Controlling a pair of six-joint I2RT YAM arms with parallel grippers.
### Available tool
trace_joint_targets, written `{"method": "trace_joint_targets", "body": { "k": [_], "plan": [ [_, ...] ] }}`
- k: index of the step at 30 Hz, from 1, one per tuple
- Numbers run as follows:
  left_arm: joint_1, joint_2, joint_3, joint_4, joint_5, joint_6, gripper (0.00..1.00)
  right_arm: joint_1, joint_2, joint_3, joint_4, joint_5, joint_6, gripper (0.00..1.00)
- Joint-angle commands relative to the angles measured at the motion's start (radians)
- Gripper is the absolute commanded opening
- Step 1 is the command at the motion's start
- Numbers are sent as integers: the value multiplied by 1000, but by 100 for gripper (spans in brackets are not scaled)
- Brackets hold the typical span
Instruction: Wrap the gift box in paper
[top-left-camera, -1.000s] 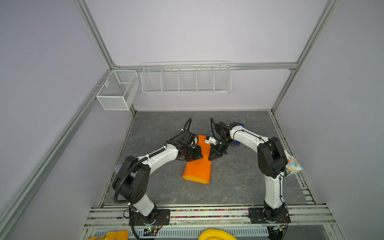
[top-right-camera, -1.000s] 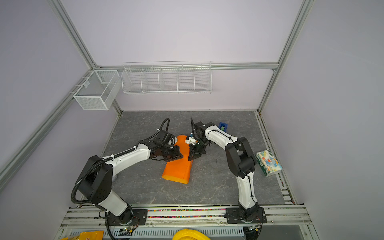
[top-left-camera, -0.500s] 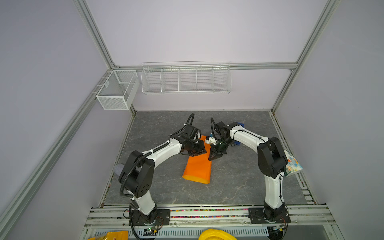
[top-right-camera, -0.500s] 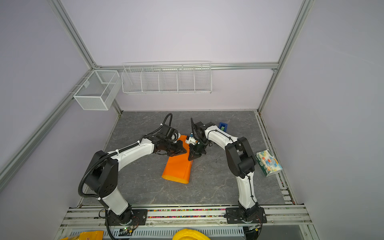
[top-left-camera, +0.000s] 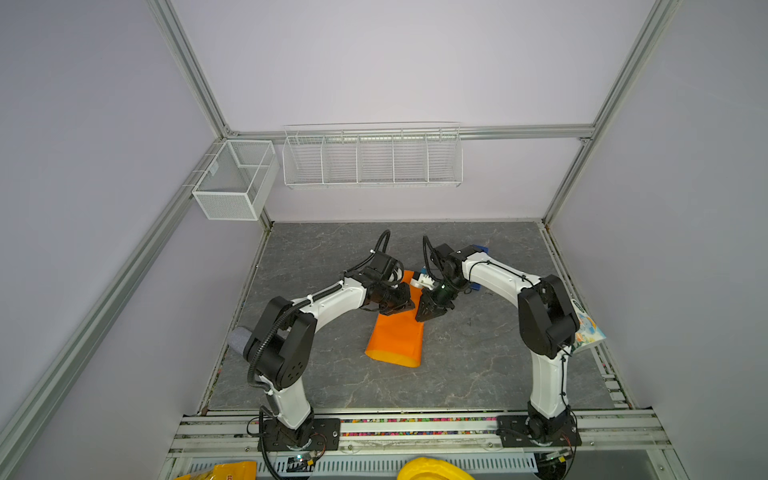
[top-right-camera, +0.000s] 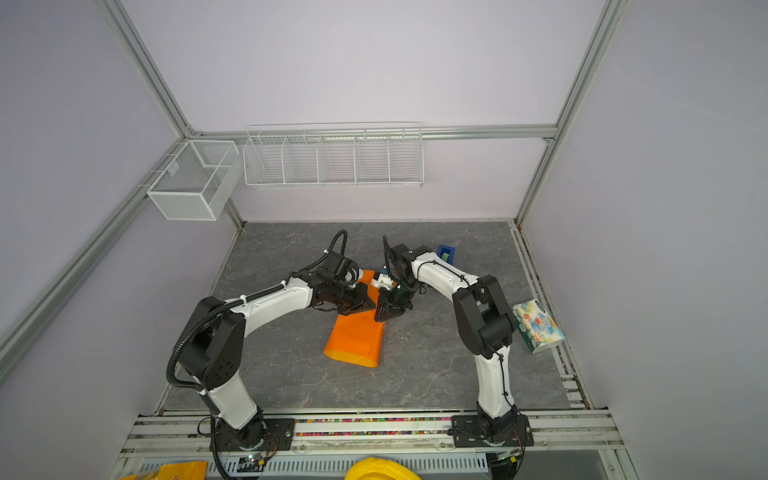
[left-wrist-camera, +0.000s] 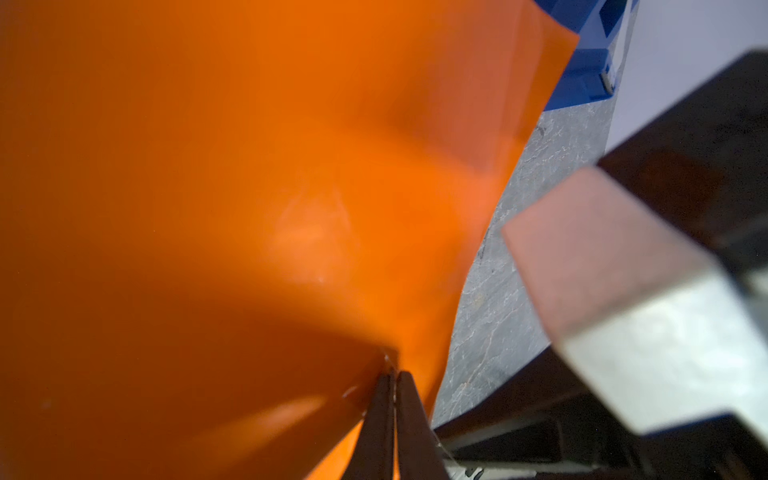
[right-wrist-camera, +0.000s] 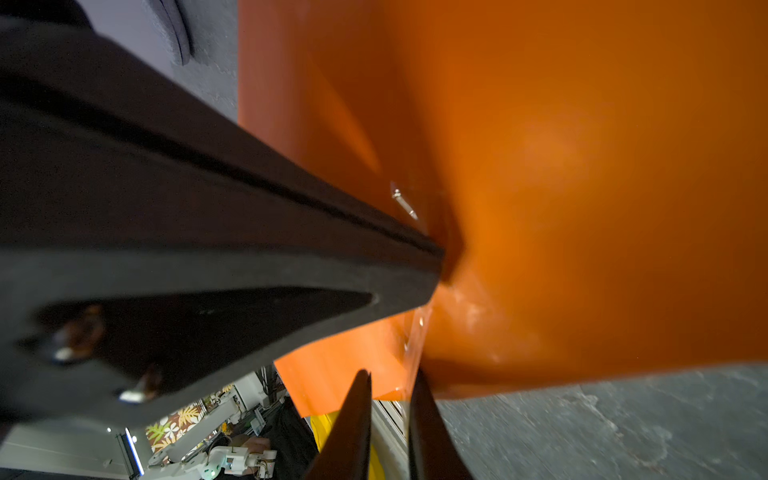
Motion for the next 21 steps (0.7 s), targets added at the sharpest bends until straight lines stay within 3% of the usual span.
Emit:
{"method": "trace_joint_targets", "body": {
  "k": [1,6,9,17,21],
  "plan": [
    [-3,27,-50,-46,-51,12,7,-14,-50,-64,7,-4,10,22],
    [-3,19,-54,-50,-52,14,7,-22,-86,-118,45,-17,37,17],
    [-3,16,-55,-51,-52,13,7,-24,-91,-137,50,2,43,7],
    [-3,17,-61,-54,-57,13,7,-26,-71,-199,132,48,87,7],
    [-3,16,-62,-57,-58,14,7,-27,-74,-220,149,93,115,18]
  ]
}}
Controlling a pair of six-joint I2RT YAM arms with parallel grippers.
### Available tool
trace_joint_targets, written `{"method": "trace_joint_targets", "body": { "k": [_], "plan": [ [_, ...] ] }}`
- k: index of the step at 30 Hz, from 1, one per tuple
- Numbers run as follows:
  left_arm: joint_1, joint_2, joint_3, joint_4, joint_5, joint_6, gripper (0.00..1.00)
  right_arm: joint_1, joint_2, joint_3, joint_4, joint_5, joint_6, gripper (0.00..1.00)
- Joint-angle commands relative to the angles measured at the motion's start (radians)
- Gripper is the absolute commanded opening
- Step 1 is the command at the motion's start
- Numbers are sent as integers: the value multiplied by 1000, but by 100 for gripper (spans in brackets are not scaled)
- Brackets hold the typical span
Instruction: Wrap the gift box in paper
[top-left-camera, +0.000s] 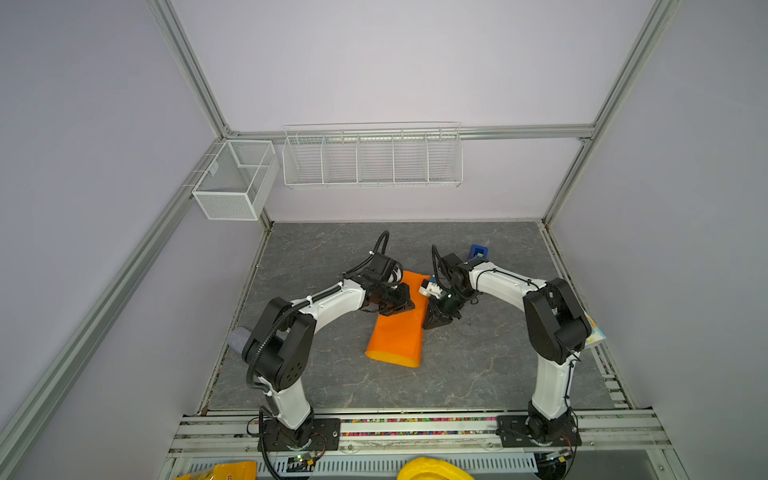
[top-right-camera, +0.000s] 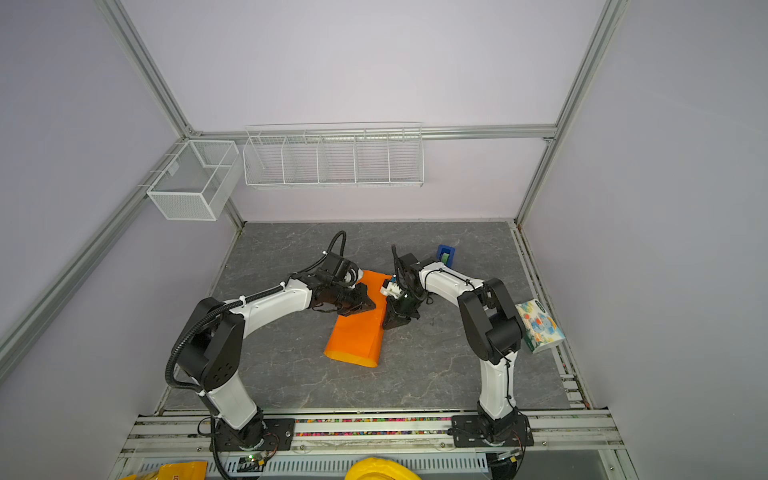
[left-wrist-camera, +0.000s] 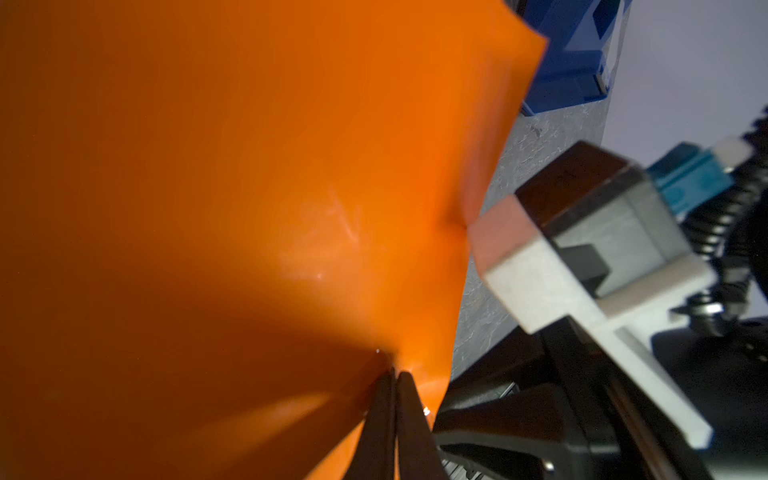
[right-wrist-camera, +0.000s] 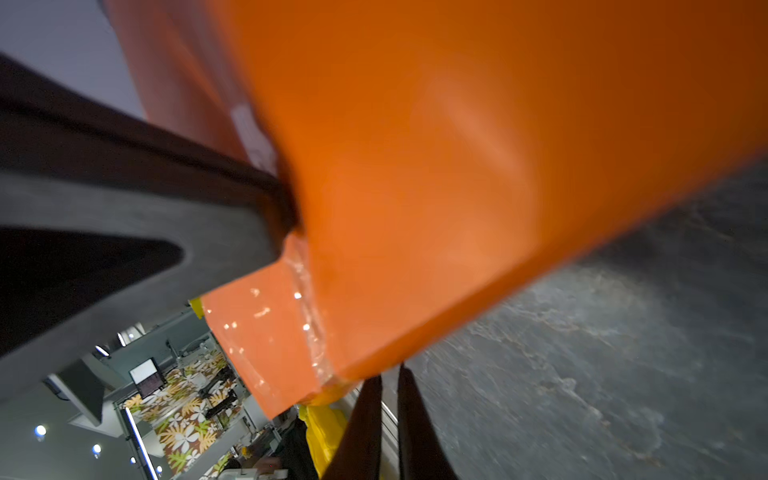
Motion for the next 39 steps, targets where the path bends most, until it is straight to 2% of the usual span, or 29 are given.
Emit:
{"method": "trace_joint_targets", "body": {
  "k": [1,6,11,17,28,34,39],
  "plan": [
    [-4,24,-42,-82,-61,15,7,-9,-30,-36,11,68,27,19],
    [-4,20,-42,-85,-62,17,7,-20,-134,-81,37,124,84,22],
    [-4,22,-45,-81,-61,15,7,-10,-234,-145,175,68,208,16],
    [-4,20,-46,-79,-59,15,7,16,-202,-170,278,32,282,10],
    [-4,15,-48,-81,-59,15,7,40,-112,-247,405,2,338,7],
    [-4,9,-49,-82,-59,15,7,36,-199,-279,353,125,350,7],
    [-4,4,-44,-84,-58,18,7,44,-262,-304,385,117,403,7]
  ]
}}
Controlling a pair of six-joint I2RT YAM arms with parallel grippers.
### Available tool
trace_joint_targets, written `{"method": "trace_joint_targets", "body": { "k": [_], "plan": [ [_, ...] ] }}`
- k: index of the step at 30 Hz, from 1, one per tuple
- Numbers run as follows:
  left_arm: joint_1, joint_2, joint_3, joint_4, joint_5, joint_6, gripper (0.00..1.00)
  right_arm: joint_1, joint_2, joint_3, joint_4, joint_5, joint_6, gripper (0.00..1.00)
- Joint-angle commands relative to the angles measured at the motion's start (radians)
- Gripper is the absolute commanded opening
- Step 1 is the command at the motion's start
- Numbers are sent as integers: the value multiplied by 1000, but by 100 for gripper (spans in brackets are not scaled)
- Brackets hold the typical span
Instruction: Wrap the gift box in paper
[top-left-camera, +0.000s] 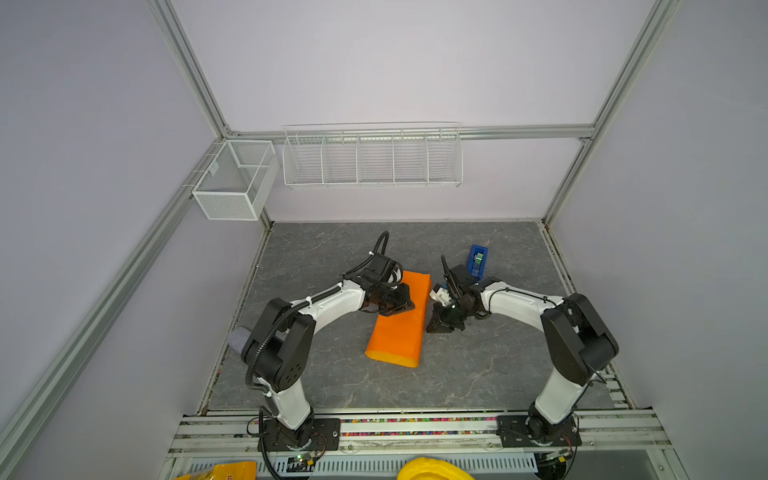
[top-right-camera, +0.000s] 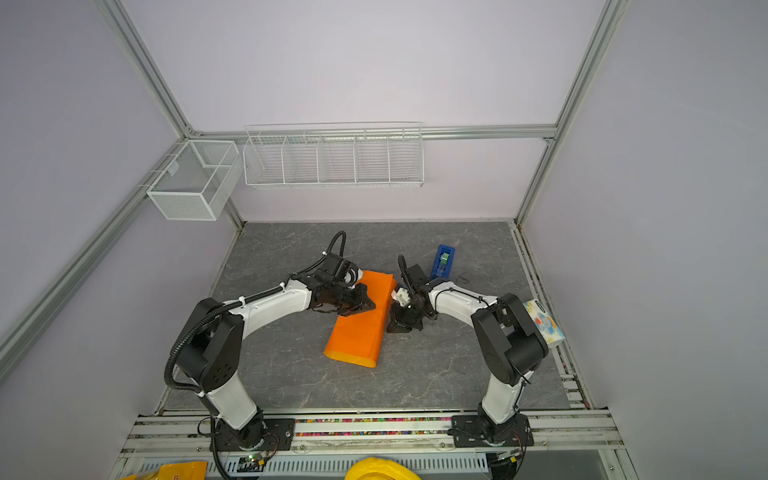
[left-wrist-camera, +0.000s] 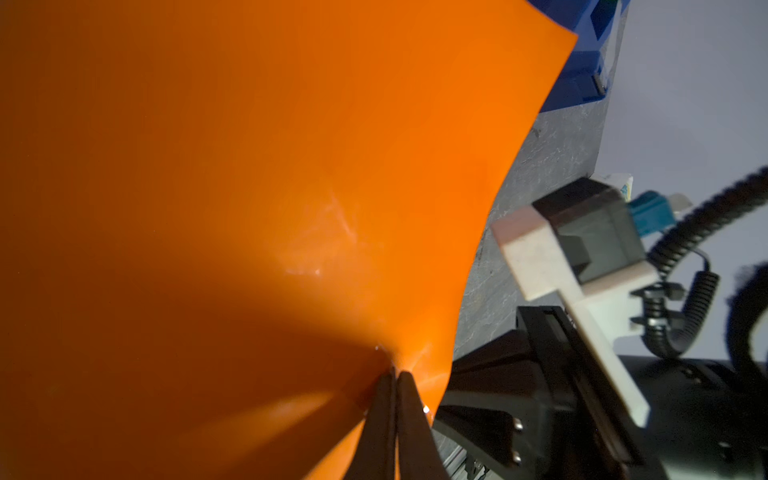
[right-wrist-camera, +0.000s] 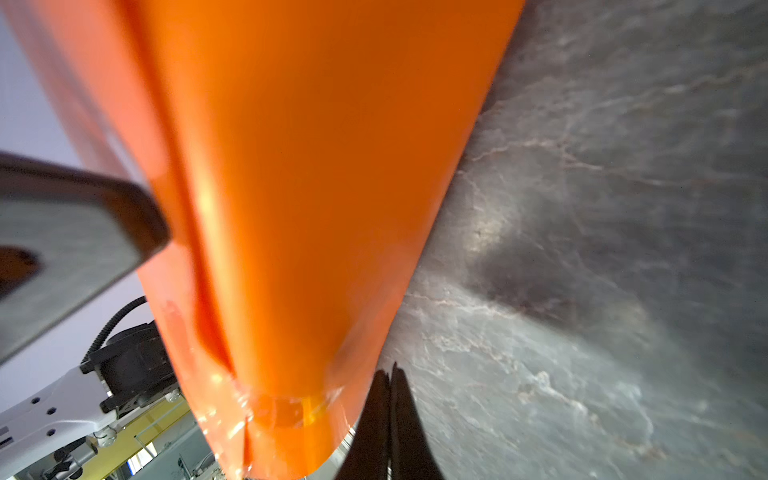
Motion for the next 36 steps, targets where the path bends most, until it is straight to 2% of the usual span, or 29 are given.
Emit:
{"method": "trace_joint_targets", "body": {
  "k": [1,11,16,23,26,28,31,36],
  "plan": [
    [-4,12,-36,-90,-54,18,7,13,-50,-16,22,8,46,7],
    [-3,13,-40,-85,-53,15,7,56,39,-22,94,-40,81,7],
    [-4,3,-21,-54,1,-6,7,44,-10,-32,40,66,83,7],
    [-12,-48,164,-188,-45,74,13,22,-163,-57,32,171,162,25],
    [-12,-71,242,-276,-105,141,18,25,-194,-67,80,179,222,43],
    [-4,-82,277,-337,-148,191,22,33,-198,-71,123,186,256,51],
    [45,-104,263,-375,-162,235,30,50,-167,-52,161,189,293,62],
    [134,-158,153,-363,-174,294,45,80,-76,2,155,213,309,64]
  ]
}}
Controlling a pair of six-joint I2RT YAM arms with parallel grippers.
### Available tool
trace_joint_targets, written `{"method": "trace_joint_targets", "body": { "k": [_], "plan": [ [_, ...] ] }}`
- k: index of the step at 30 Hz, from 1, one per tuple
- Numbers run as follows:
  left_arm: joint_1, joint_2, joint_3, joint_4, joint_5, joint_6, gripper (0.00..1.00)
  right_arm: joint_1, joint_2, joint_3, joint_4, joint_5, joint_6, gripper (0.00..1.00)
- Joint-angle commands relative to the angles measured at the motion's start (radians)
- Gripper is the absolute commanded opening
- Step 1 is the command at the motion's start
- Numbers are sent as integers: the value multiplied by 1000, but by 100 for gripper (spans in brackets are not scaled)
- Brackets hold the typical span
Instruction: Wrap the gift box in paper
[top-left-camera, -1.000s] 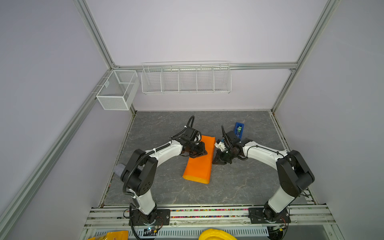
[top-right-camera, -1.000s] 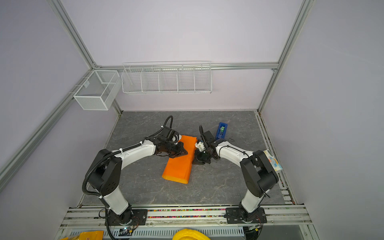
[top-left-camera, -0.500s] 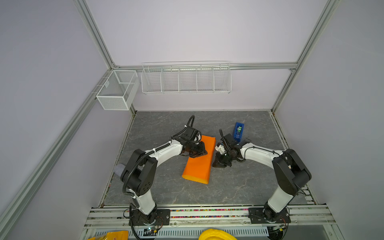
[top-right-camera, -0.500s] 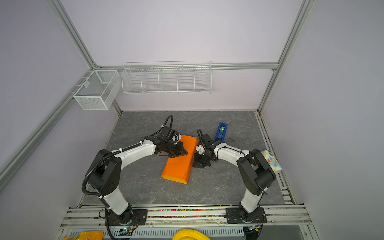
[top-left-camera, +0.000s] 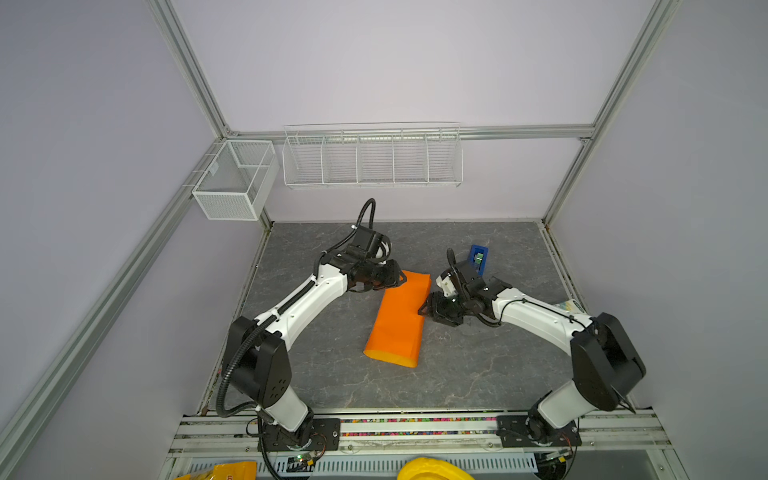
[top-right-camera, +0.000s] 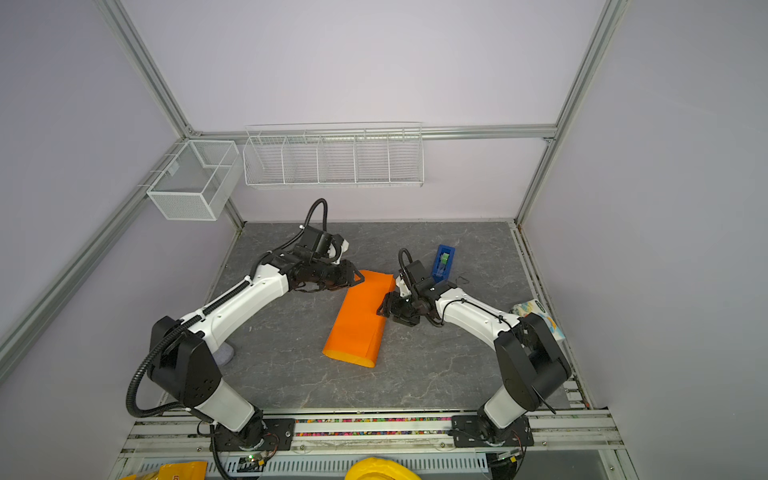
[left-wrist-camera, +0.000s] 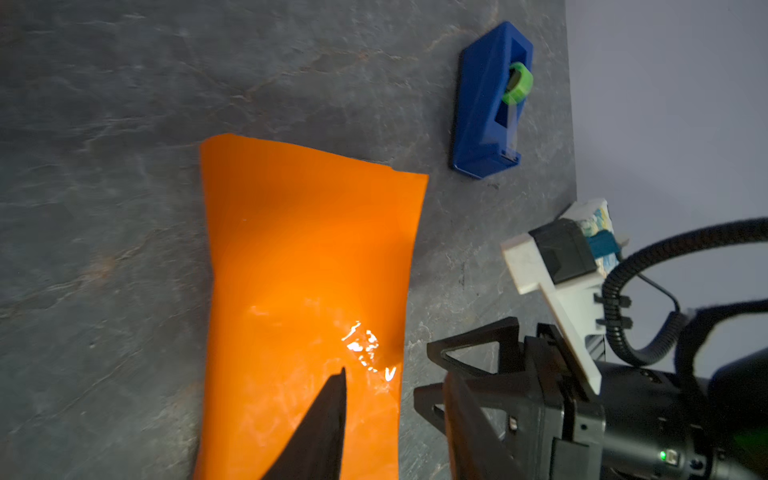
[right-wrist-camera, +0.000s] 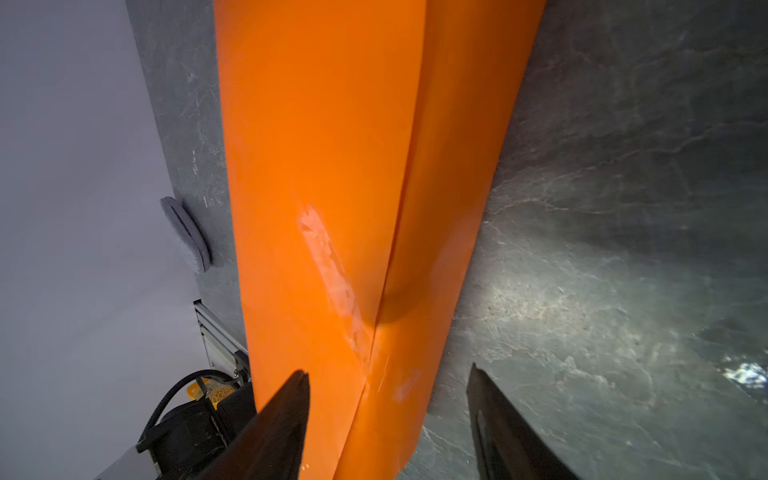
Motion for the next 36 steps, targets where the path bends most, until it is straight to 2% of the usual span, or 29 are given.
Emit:
{"method": "trace_joint_targets", "body": {
  "k": [1,5,10,13,19,25,29,36],
  "plan": [
    [48,-23,-87,-51,-28,89,48,18,60,28,24,25,41,63],
    [66,-33,-170,-15,5,140,56,16,107,46,7,29,14,55],
    [66,-22,-224,15,-12,157,58,-7,105,45,-45,68,-30,39],
    [65,-15,-249,42,-27,159,58,-30,102,41,-66,70,-57,34],
    [51,26,-286,166,65,95,58,-82,111,59,-102,52,-120,33],
    [23,88,-256,276,114,36,57,-130,133,98,-121,31,-218,33],
    [11,138,-201,306,119,22,54,-151,173,162,-127,5,-281,33],
    [11,224,-76,293,114,9,45,-173,268,273,-115,-45,-290,29]
  ]
}}
